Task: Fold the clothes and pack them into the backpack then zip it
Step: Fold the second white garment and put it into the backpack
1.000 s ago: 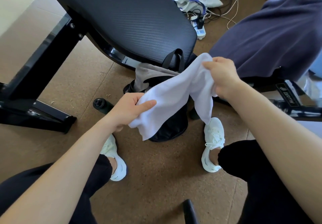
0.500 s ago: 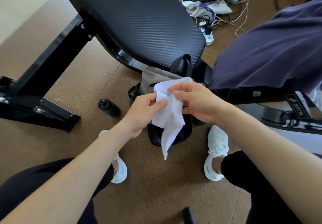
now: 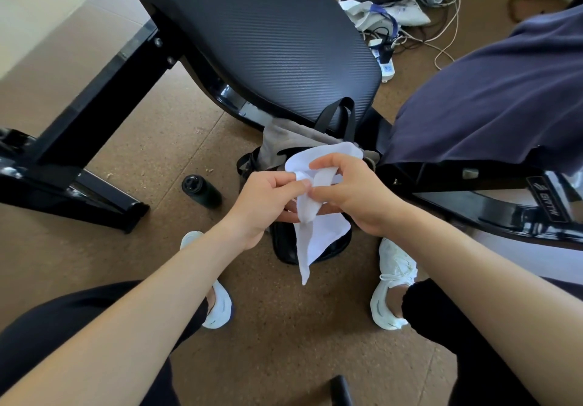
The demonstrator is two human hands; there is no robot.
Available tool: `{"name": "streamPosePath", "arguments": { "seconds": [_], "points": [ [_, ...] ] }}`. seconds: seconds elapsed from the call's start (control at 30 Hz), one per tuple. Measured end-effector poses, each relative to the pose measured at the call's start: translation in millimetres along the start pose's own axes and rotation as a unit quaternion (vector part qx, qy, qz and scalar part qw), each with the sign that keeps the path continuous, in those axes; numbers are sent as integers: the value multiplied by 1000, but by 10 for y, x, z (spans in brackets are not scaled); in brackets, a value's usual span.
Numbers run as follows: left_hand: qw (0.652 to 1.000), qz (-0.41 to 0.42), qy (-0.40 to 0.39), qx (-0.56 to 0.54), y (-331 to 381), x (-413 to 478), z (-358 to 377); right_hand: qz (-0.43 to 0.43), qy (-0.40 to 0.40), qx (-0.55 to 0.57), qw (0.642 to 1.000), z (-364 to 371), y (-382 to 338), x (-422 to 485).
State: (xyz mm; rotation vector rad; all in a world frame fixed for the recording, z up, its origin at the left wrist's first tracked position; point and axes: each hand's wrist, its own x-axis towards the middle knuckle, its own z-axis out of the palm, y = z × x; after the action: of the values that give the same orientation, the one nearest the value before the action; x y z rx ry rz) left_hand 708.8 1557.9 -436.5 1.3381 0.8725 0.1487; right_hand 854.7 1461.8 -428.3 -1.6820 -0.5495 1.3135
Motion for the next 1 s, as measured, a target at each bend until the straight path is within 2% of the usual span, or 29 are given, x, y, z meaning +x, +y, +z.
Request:
{"name": "streamPosePath", "arguments": {
  "seconds": [0.1,0.23,0.33,0.53,0.57,0.63,0.7,0.77,0.87,1.0],
  "points": [
    [999,-10,-1,-34,21,-6,-22,14,21,29,999,6,-16,-2],
    [997,39,-12,-62,-14,-16,-60,29,50,102,993,-19,-28,28],
    [995,91,-31,7,-46,-41,-39,40,54,153,986,-36,-38,44],
    [983,155,32,91,-59,-18,-34,63,15,165,984,-51,-73,21],
    [982,158,34,98,-58,-14,-46,60,18,135,989,-63,-91,12],
    [981,159,40,105,-56,-12,-64,3,57,-31,998,-126,-103,20],
    [981,163,45,91,-39,-15,-75,-114,93,-235,961,-217,-116,35],
    [981,172,44,74,-15,-22,-87,-215,38,-333,918,-264,-119,34],
    [977,199,34,63,26,-47,-106,-249,-67,-370,893,-223,-81,27],
    [975,214,26,50,53,-69,-135,-230,-100,-342,906,-179,-84,33]
  ]
}}
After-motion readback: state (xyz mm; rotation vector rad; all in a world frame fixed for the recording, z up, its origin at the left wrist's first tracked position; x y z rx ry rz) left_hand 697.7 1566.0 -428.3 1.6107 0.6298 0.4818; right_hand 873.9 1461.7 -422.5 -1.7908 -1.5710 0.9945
